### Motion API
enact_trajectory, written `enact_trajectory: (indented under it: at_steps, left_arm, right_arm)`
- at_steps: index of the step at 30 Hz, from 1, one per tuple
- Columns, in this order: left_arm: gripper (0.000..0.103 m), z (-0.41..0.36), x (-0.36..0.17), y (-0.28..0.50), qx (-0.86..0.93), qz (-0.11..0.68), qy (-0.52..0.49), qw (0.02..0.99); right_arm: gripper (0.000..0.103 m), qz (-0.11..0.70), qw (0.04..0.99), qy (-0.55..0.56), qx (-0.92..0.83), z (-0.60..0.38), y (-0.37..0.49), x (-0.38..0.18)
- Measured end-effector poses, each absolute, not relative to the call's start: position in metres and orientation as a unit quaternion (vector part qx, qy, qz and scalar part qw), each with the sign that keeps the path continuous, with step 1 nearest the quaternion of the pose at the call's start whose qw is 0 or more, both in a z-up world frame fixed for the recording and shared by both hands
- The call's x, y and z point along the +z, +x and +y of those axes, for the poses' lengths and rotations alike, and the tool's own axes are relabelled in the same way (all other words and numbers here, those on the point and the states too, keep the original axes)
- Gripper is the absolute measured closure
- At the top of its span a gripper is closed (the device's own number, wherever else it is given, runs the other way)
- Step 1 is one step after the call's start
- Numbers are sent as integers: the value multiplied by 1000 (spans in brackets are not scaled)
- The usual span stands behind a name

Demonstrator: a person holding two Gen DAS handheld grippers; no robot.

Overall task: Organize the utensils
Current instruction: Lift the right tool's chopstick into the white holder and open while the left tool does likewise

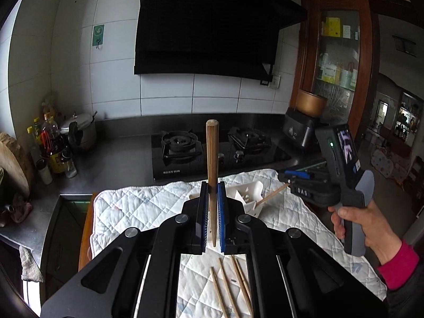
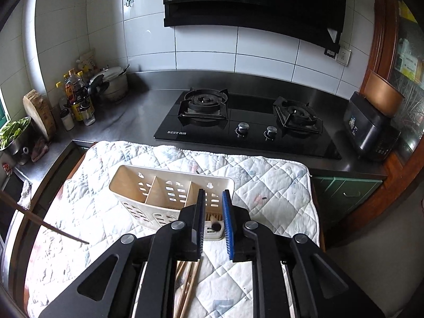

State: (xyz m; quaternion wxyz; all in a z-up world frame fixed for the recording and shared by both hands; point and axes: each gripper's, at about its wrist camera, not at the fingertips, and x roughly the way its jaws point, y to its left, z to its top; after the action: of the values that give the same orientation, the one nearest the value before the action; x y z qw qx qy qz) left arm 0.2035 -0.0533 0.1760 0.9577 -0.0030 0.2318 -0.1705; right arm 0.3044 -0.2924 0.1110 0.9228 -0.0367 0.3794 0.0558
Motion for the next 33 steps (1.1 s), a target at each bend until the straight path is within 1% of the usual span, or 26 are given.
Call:
enact_trajectory:
  at_steps: [1,2,7,9,12,15,21,23,24,28,29,30,31,32,33]
  left_arm:
    - [98,-55,182,210,-168,225,-6,960]
    - [98,-57,187,217,-165,220,-8,961]
    - [98,-63,197,255,-148,209,-37,966]
    - [98,-67,191,270,-142,208,-42,967]
    - [98,-72,175,290,-131,223,-47,965]
    - [98,-71,154,309,-125,246,-60,959]
    - [97,-64,113,329,-122,287,-78,947]
    - [97,-66,108,330,-123,292,-75,946]
    - [95,-67,109,328,-124,288,-70,947]
    - [94,-73,117,319,-130,275,-58,951]
    - [89,-73,120,315,-134,273,-60,951]
    - [79,-73,123,311,-137,269,-59,952]
    - [75,-73,127,304,-137,263,-57,953]
    - [70,-73,130,298,-139,258,-55,955]
    - [70,-72,134,291,-142,253,-54,956]
  right_arm:
    - [75,370,927,-34,57,-294,301,114]
    - [72,359,931,-37,53,-294,296,117]
    - [71,319,944,-63,60,-293,258,128]
    - [71,307,946,-84,63,-291,238,126]
    - [66,298,947,-105,63,-292,210,115]
    - [66,305,945,-103,63,-298,189,95]
    - [66,343,933,-85,70,-301,152,37]
    - [66,356,929,-78,69,-301,142,19]
    - [66,362,927,-69,71,-301,137,10]
    - [67,391,917,-33,77,-298,119,-21]
    - [68,398,914,-28,80,-295,115,-29]
    - [69,404,911,-25,79,-293,111,-37]
    - [70,410,908,-23,80,-290,108,-44]
    - [72,416,905,-17,82,-289,105,-51]
    - [77,424,902,-8,84,-287,103,-58]
